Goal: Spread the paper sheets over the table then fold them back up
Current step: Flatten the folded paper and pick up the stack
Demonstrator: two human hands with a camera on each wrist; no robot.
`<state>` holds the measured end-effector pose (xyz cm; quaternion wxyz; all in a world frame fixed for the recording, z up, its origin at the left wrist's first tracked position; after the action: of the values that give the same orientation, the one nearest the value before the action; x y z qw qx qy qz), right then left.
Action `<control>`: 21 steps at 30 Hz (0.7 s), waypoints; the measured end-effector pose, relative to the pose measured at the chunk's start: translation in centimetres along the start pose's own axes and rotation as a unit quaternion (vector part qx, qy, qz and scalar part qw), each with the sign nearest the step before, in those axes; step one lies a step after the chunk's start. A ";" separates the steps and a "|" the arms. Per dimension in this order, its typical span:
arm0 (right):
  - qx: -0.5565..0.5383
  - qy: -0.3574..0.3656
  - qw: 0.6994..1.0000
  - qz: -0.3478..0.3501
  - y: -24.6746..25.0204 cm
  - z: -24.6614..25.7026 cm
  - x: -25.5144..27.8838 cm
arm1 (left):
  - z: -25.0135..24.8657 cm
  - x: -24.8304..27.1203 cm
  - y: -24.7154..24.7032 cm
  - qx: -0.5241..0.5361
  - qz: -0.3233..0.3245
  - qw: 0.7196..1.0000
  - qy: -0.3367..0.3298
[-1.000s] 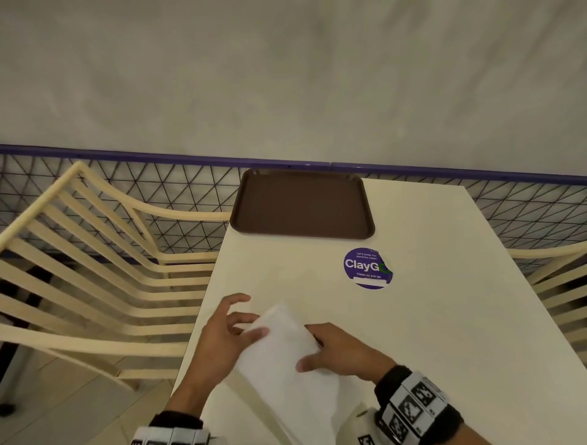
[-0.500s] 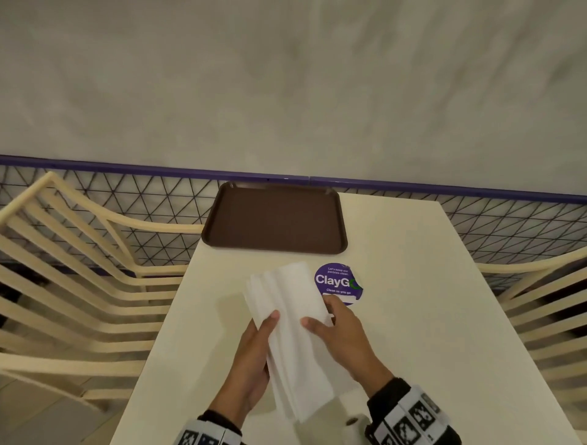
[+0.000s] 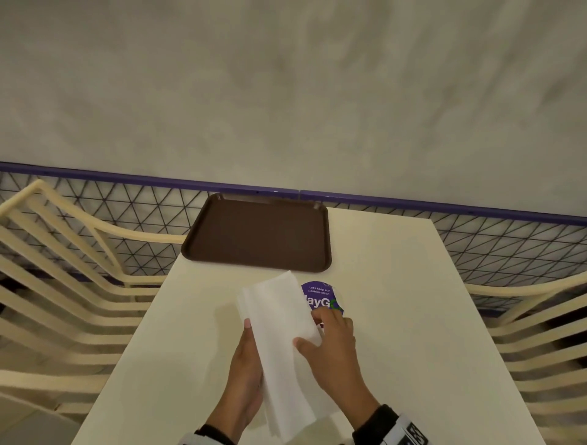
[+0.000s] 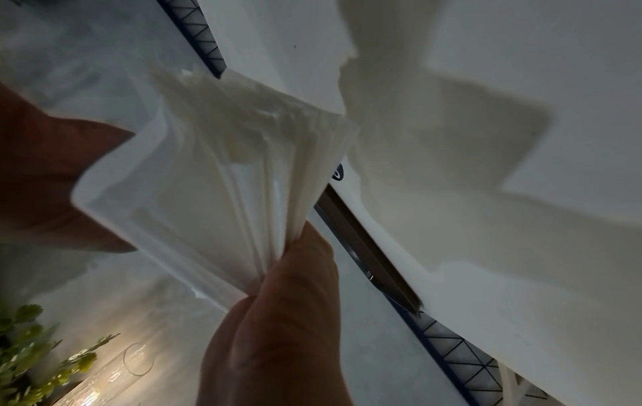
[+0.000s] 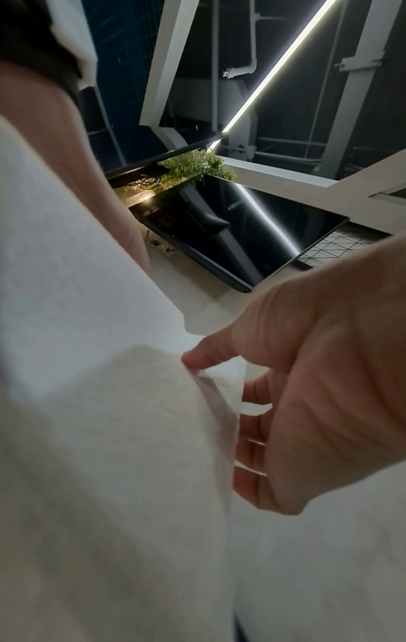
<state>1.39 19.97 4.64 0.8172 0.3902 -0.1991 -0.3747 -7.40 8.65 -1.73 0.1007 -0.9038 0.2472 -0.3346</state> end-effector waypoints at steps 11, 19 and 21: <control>-0.110 0.032 0.984 0.137 -1.8 2.1 0.9 | 1.3 0.0 1.7 0.074 -0.044 0.996 0.037; -0.174 0.006 0.958 0.226 -3.4 3.9 0.1 | -0.6 -0.9 3.4 0.049 0.021 0.999 -0.006; -0.209 -0.009 0.951 0.229 -3.3 4.3 -0.7 | -1.0 -1.5 4.2 0.054 0.033 0.998 0.002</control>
<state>-3.22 17.06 4.62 0.9424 0.1516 -0.2075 -0.2139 -10.64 5.80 -3.31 0.1601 -0.8874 0.2589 -0.3461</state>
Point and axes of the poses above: each hand's wrist, its own x-axis away from the middle knuckle, its own y-axis out of the back of the hand, z = x × y, the point moved 8 cm from there along -x, towards the middle knuckle, and after that the axes turned 8 degrees about x, right-handed, at the moved point
